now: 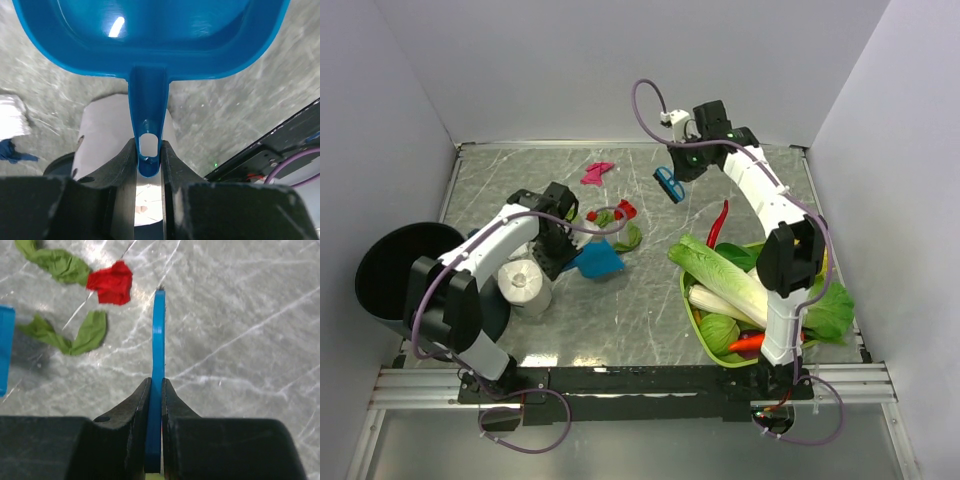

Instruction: Sweep away the paper scraps from the table

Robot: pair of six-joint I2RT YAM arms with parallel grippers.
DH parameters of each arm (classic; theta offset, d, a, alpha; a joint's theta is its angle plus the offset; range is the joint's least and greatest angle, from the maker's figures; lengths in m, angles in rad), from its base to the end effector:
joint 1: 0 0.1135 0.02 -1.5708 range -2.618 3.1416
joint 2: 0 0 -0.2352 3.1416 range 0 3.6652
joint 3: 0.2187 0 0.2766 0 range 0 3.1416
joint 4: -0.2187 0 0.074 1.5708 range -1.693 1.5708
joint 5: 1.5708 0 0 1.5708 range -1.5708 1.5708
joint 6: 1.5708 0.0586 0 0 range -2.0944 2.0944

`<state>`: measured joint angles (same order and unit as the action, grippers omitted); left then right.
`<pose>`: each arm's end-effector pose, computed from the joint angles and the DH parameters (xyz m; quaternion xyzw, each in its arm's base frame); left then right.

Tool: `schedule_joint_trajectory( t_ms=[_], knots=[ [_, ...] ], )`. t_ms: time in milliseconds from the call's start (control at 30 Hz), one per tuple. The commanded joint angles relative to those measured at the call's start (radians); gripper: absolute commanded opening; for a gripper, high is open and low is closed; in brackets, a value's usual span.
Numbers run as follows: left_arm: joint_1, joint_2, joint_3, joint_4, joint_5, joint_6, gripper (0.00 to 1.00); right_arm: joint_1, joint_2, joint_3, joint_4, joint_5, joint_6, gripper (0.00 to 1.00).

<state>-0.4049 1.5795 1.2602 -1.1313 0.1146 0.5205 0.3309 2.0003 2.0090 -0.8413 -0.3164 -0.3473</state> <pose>0.2851 -0.1295 0.1897 0.4479 0.8902 -0.0536 0.0632 0.4430 0.1715 0.2938 -0.3600 0.8497 0.1440 0.3575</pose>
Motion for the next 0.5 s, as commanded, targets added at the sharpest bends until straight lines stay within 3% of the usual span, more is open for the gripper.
schedule_joint_trajectory(
  t_ms=[0,33,133,200,467],
  knots=[
    [-0.012,-0.038,-0.030,-0.008,-0.055,0.032,0.01,0.057,0.041,0.053,0.059,0.020,-0.132,0.00],
    [-0.012,-0.045,-0.041,0.001,-0.064,0.029,0.01,0.089,0.051,0.004,0.074,0.142,-0.189,0.00],
    [-0.011,-0.070,-0.084,0.027,-0.112,0.012,0.01,0.172,0.052,-0.123,0.227,0.299,-0.334,0.00],
    [-0.011,-0.069,-0.108,0.037,-0.143,-0.010,0.01,0.188,0.061,-0.144,0.309,0.315,-0.370,0.00],
    [-0.011,-0.055,-0.130,0.099,-0.204,-0.030,0.01,0.194,0.212,-0.020,0.347,0.358,-0.398,0.00]
  ],
)
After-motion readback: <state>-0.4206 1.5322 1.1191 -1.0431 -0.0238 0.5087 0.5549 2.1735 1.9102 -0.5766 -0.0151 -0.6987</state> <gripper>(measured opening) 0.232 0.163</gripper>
